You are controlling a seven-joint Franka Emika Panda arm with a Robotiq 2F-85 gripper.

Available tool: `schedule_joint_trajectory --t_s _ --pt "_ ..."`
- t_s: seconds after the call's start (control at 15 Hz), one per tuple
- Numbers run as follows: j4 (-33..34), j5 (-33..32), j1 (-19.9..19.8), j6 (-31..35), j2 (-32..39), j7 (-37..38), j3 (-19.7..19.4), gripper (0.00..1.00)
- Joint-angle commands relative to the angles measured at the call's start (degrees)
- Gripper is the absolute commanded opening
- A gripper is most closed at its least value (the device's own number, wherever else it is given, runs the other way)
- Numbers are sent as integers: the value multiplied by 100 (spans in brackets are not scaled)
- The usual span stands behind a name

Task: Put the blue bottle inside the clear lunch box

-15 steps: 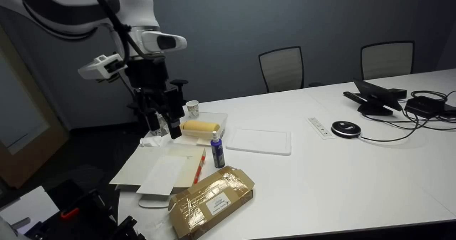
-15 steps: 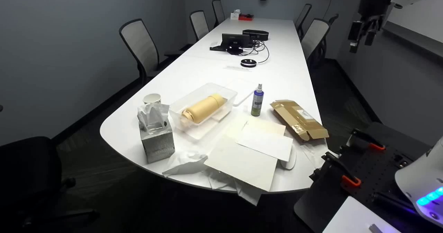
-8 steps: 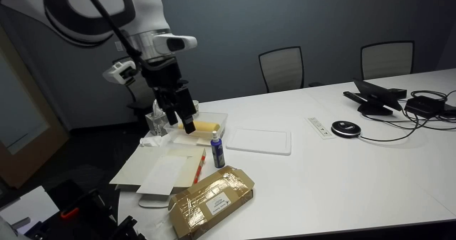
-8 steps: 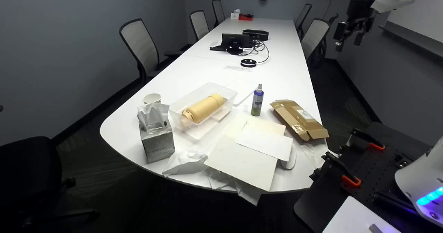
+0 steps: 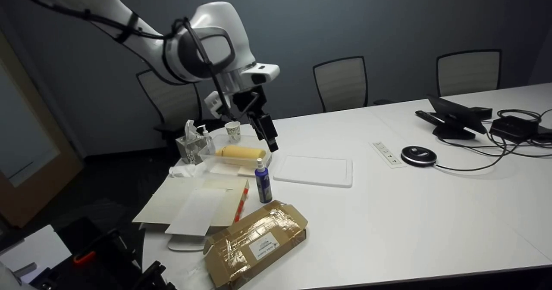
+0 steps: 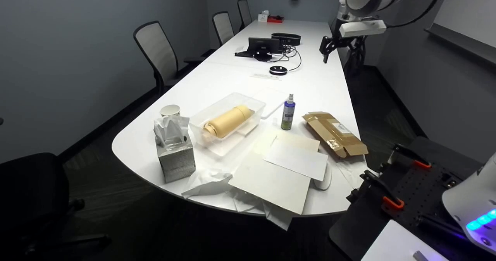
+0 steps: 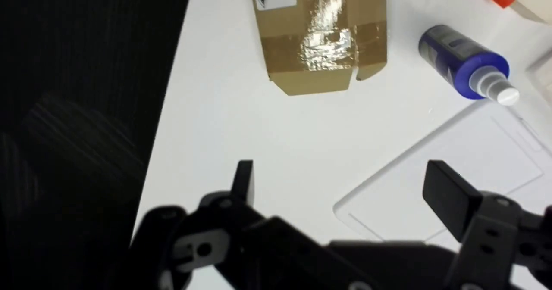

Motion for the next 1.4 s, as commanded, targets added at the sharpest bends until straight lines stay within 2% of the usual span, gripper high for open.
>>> schedule_joint_trajectory --t_s 0.0,0.2,0.4,0.6,0.87,1.33 --pt "1250 910 257 25 1280 -14 -46 100" --pt "2093 1532 420 -264 2009 -54 -3 100" --pt "2648 1734 599 -601 2455 -47 -26 100" --pt "2935 1837 734 -1071 2654 51 -37 100" --pt "2864 1886 992 -1240 2653 319 -76 100" --pt "2470 1976 1260 -765 2738 868 -109 100"
